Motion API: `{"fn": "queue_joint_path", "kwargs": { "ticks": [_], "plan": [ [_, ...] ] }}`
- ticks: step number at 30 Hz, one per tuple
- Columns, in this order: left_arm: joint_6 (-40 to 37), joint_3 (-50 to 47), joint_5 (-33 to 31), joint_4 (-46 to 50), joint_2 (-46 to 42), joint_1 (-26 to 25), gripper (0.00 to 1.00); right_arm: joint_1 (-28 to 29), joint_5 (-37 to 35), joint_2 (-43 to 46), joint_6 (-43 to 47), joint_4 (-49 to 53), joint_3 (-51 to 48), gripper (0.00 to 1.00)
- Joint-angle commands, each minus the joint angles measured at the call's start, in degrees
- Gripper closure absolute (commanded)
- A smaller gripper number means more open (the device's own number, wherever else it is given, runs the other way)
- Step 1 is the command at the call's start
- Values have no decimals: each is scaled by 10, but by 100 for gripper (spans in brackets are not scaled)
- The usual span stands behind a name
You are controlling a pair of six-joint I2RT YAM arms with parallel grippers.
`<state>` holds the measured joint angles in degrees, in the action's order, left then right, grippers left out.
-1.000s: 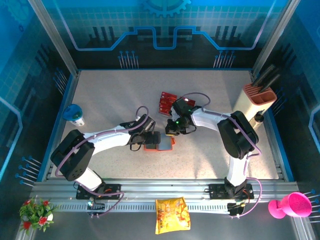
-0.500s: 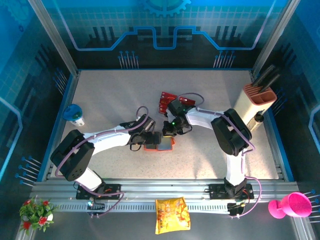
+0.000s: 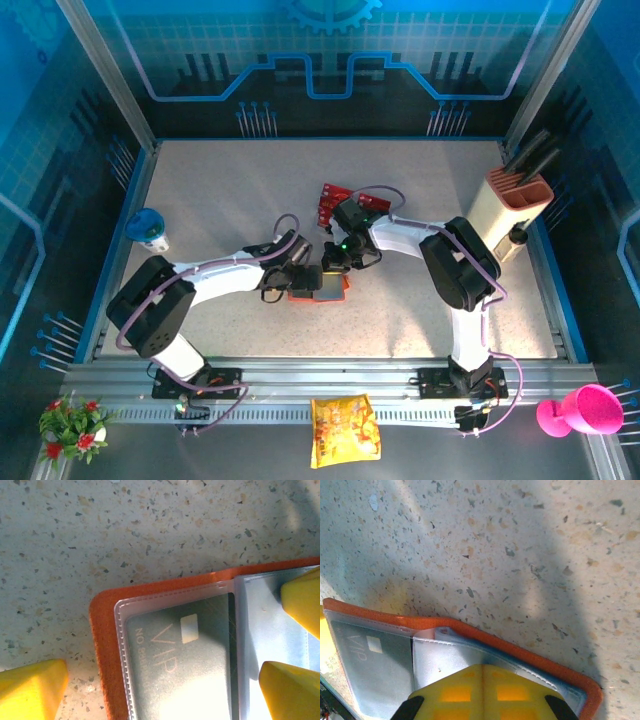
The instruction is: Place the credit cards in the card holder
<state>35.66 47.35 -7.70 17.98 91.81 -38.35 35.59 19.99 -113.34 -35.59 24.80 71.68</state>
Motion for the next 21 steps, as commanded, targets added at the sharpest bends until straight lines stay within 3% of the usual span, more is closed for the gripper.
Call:
{"fn": "queue_joint_path", "kwargs": {
  "ticks": [1, 5, 12, 21],
  "plan": [
    [-11, -19, 9, -4, 11, 3, 1, 5, 8, 0, -7, 1, -10, 99],
    [-10, -30, 5, -8, 14, 3, 1, -6, 3, 25, -12, 1, -12, 97],
    [0, -47, 10, -22, 13, 3, 1, -19, -5, 58, -23, -1, -21, 79],
    [4, -54, 12, -32, 17, 4, 1, -16, -5, 43, -39, -15, -38, 70]
  ]
}}
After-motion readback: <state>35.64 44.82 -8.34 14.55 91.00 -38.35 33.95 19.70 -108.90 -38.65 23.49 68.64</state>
